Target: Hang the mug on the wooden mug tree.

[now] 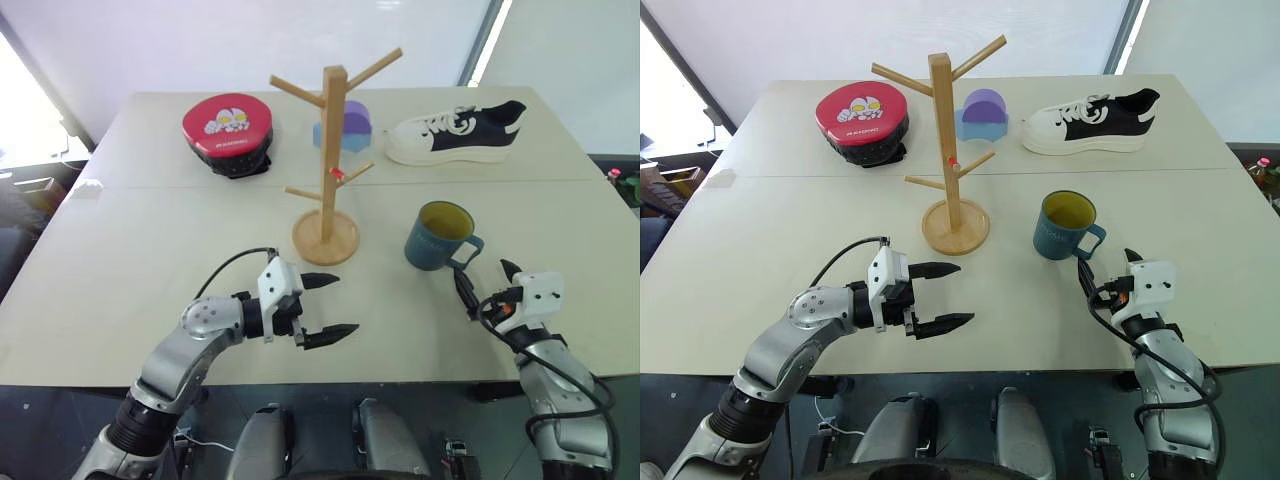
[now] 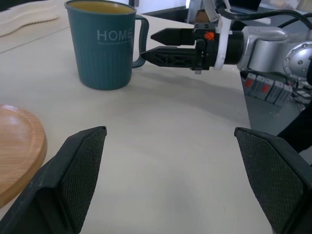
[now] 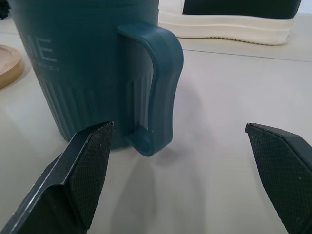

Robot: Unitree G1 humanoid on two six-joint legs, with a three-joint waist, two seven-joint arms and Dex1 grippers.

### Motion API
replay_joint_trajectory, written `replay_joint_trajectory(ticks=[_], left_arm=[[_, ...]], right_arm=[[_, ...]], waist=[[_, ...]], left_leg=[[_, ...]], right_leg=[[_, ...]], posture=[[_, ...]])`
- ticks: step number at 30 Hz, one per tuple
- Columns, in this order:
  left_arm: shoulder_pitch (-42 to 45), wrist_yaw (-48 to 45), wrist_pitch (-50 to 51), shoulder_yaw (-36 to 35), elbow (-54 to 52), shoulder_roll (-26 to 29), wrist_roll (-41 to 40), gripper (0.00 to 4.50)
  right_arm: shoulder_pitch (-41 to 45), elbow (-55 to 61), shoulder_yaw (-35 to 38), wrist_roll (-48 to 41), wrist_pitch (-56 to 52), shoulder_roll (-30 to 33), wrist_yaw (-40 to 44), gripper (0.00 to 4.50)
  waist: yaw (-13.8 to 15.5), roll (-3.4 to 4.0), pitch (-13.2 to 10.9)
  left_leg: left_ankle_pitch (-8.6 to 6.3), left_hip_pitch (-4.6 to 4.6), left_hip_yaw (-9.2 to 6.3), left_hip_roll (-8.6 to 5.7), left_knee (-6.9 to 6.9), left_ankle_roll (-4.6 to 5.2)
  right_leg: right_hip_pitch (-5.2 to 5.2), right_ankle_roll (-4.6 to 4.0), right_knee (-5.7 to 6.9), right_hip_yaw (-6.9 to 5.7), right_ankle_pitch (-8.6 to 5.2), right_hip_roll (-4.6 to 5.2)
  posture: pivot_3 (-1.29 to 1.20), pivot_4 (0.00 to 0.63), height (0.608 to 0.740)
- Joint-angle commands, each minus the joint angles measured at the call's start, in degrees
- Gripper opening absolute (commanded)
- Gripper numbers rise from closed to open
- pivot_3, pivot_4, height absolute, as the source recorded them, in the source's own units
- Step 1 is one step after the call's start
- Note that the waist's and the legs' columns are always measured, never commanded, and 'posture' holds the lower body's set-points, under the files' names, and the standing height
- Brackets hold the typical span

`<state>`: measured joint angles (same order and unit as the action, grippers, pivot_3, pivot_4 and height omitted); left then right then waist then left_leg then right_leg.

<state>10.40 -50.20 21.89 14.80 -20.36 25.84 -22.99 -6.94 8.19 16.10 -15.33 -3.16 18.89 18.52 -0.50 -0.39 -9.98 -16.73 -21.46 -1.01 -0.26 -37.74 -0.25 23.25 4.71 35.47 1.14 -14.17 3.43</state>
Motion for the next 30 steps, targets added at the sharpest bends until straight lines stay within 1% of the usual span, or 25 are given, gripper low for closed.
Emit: replay_joint_trajectory(ticks=[1,11,18,20,22,24,28,30], left_arm=[[0.7,-0.3,-1.1,-0.5,-1.1,0.0,0.0,4.5],[0.6,0.0,-1.0,-0.9,-1.7,-0.3,-0.6,4.5],[0.6,0.4,-0.7,-1.0,-1.9,-0.4,-0.6,4.5],[0.6,0.6,-0.5,-1.1,-1.9,-0.5,-0.7,4.5],[0.6,1.0,-0.4,-1.1,-2.0,-0.5,-0.6,4.5],[0.6,1.2,-0.2,-1.2,-2.0,-0.6,-0.7,4.5],[0.3,1.5,-0.6,-1.1,-1.6,-0.8,-0.5,4.5],[0.0,1.5,-1.0,-1.0,-1.2,-0.9,-0.4,4.5]], right_arm=[[0.9,-1.0,0.7,0.7,2.3,-0.5,-0.8,4.45],[5.3,-6.0,0.6,1.7,4.2,-2.1,-3.2,4.45],[9.1,-10.6,0.3,2.1,4.9,-1.9,-3.2,4.45],[9.8,-11.7,0.4,1.3,4.8,-2.1,-2.7,3.93],[10.0,-12.2,0.3,0.5,4.7,-2.2,-1.7,3.17],[9.9,-12.3,0.0,-0.2,4.8,-2.3,-0.4,2.06],[9.8,-11.7,-0.3,-0.9,5.4,-2.7,1.1,0.07],[9.5,-10.7,-0.8,-0.9,5.6,-2.7,2.1,0.07]], waist=[[-0.1,0.0,0.0],[-0.2,0.0,0.0],[-0.2,0.0,0.0],[-0.2,0.0,0.0],[-0.2,0.0,0.0],[-0.2,0.0,0.0],[-0.2,0.0,0.0],[-0.2,0.0,0.0]], left_leg=[[0.0,0.0,0.0,0.0,-0.01,0.0],[0.0,0.03,0.0,0.03,-0.18,0.0],[0.0,0.05,0.0,0.03,-0.24,0.01],[0.0,0.05,0.0,0.03,-0.25,0.0],[0.0,0.06,0.0,0.03,-0.26,0.01],[0.0,0.07,-0.01,0.03,-0.26,0.01],[0.0,0.08,-0.01,0.03,-0.27,0.01],[0.0,0.09,-0.01,0.03,-0.27,0.01]], right_leg=[[-0.01,0.0,0.0,0.0,0.0,0.0],[-0.03,0.0,0.16,0.02,0.0,-0.14],[-0.03,0.0,0.28,0.03,0.0,-0.15],[-0.02,0.0,0.32,0.03,0.0,-0.16],[-0.02,0.0,0.36,0.03,0.0,-0.16],[-0.02,0.0,0.41,0.04,0.0,-0.16],[-0.01,0.0,0.44,0.04,0.0,-0.17],[-0.01,0.0,0.46,0.04,0.0,-0.18]], posture=[[0.0,0.15,0.735],[0.0,0.15,0.735],[0.0,0.15,0.735],[0.0,0.15,0.735],[0.0,0.15,0.735],[0.0,0.15,0.735],[0.0,0.15,0.735],[0.0,0.15,0.735]])
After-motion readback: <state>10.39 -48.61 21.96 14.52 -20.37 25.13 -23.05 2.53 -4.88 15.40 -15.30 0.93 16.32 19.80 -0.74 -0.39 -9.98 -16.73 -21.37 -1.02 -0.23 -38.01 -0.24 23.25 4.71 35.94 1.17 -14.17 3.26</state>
